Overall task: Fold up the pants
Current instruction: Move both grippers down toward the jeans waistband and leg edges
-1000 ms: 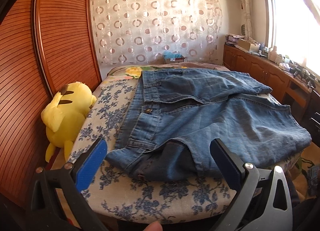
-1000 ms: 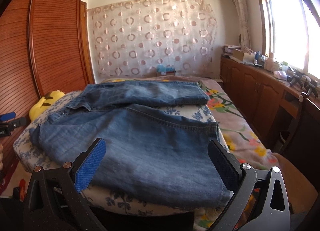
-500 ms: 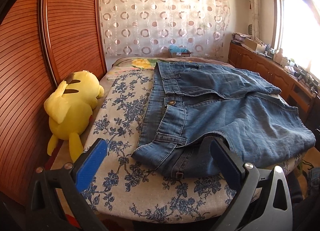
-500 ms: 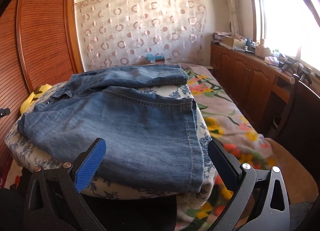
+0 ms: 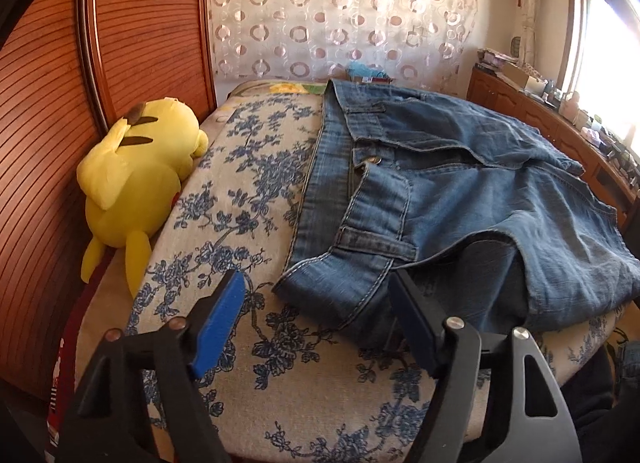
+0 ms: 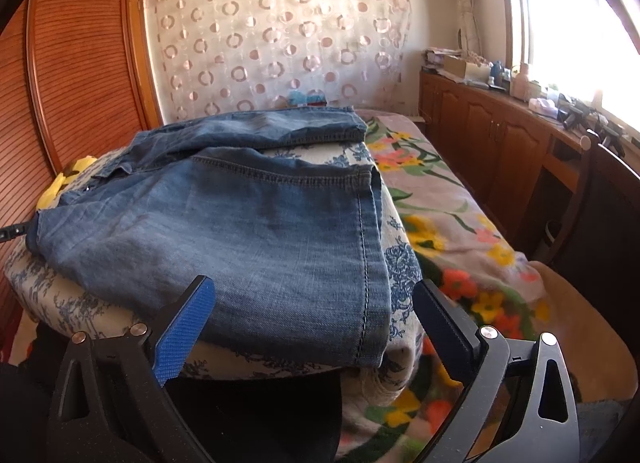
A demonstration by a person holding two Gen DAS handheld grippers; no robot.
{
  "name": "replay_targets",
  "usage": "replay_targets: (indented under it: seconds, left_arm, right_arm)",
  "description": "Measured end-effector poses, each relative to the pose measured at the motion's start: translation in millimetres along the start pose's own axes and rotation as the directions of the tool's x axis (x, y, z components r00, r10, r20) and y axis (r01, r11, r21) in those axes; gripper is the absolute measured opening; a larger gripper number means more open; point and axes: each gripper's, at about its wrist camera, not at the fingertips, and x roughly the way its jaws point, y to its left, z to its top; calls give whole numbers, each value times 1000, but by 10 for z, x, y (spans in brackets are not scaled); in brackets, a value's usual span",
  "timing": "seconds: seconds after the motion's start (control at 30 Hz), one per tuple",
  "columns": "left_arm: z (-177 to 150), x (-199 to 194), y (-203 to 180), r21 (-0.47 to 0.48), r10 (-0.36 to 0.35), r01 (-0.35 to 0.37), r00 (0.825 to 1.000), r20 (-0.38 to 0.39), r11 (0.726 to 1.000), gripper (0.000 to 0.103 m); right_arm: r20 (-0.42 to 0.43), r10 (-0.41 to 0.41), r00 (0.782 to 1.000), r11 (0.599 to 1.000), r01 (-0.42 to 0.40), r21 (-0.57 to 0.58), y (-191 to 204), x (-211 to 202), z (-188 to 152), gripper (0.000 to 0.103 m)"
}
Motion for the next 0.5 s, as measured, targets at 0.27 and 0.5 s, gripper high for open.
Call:
replay_targets:
  seconds: [0.27,0.5]
  left_arm:
    - [-58,107,26,-3,-10,10,1000,-24,1000,68]
    - [-67,148,41,1,-7,7,999,-38,1000,67]
  right_arm:
    - [-23,6,1000,1000,-6,-2,-35,13,-40,97]
    - [-44,22,999,1000,-23,-17,-55,15,-38,91]
